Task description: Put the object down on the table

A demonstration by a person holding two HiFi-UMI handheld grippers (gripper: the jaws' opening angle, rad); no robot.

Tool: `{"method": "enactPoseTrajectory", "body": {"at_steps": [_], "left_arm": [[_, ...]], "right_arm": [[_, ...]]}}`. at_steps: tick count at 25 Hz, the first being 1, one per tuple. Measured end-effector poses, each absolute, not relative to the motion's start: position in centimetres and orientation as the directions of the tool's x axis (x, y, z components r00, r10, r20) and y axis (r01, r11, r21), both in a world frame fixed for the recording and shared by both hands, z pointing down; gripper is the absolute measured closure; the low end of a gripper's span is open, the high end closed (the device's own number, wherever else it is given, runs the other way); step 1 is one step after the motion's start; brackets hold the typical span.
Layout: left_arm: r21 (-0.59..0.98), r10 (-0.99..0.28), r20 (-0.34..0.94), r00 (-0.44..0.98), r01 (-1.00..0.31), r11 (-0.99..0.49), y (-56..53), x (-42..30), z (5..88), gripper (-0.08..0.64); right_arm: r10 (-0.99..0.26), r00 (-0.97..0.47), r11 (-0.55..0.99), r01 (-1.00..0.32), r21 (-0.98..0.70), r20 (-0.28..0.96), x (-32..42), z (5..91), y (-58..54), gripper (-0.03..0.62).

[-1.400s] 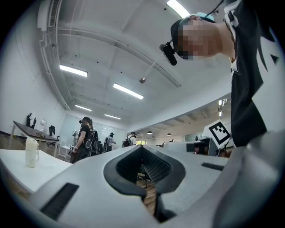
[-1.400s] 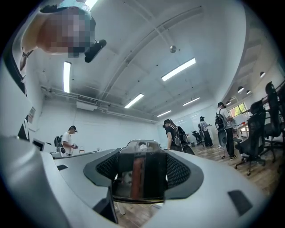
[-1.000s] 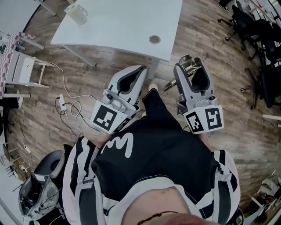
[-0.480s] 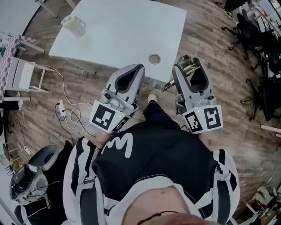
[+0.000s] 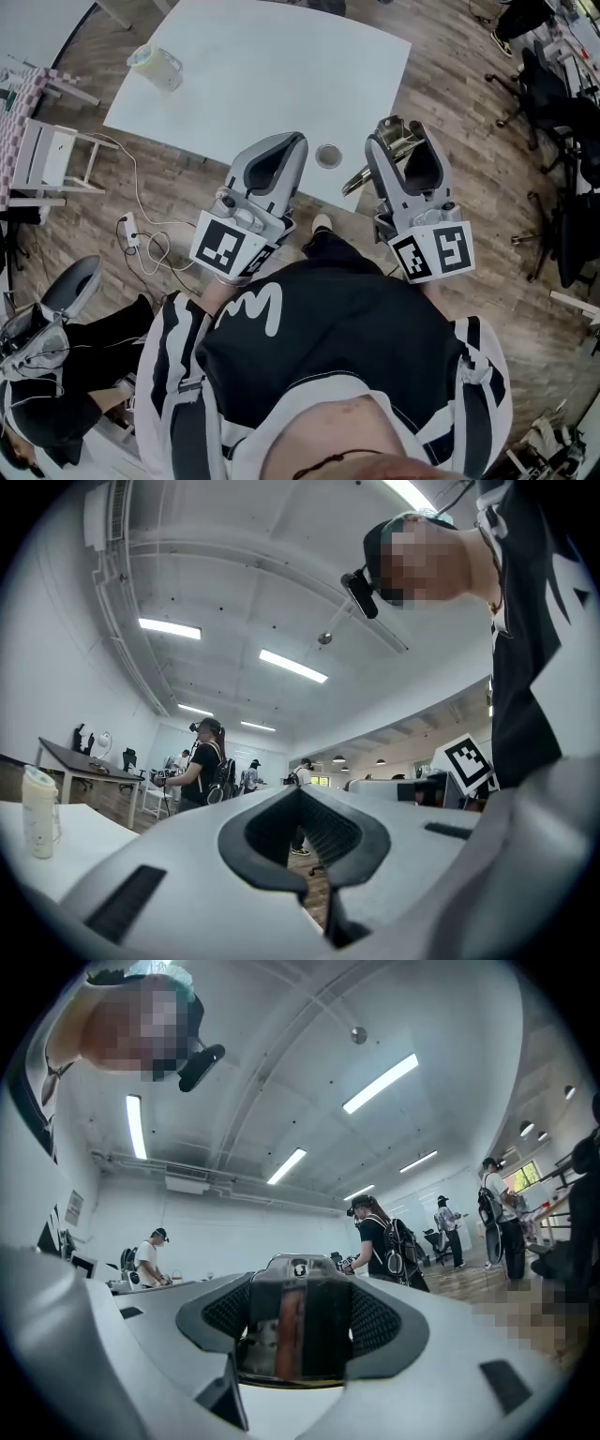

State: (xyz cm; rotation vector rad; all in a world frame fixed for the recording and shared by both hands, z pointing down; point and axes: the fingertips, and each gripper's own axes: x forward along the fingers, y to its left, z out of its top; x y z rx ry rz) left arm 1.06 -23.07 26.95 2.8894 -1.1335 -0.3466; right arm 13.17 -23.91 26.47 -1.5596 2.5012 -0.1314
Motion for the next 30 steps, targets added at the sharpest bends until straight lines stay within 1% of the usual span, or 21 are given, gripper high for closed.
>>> {"method": "enactPoseTrajectory", "body": {"at_steps": [8,13,18,30], "left_arm": [[0.133,-0.700,-0.183,0.690,-0.688,-0.713,-28.1,-1.6,28.0,0.557],[0.129,-0.717,-0.170,0.676,-0.706,-0.697,-26.9,-0.3,28.4,0.555],[0.119,-0.722,-0.162,0.673,-0.713,-0.691,-27.4,-1.5,28.1,0.557],[0.122,-0.725,-0.169,0.667,-0.716,-0.687,-28.2,-2.1,28.4,0.556]], "right_arm": [[-0.876,-0.477,0.483,-0.858,-0.175,-0.078,10.0,26.9,-29.9,0.291],[-0.861,-0.501,0.509,-0.841,-0.183,-0.090,11.2,27.0,-29.5,0.291],[-0.849,-0.520,0.528,-0.831,-0.178,-0.091,9.7,26.6,-29.9,0.291],[-0.863,-0.501,0.505,-0.847,-0.164,-0.069,9.6,27.7,-30.7,0.291]]}}
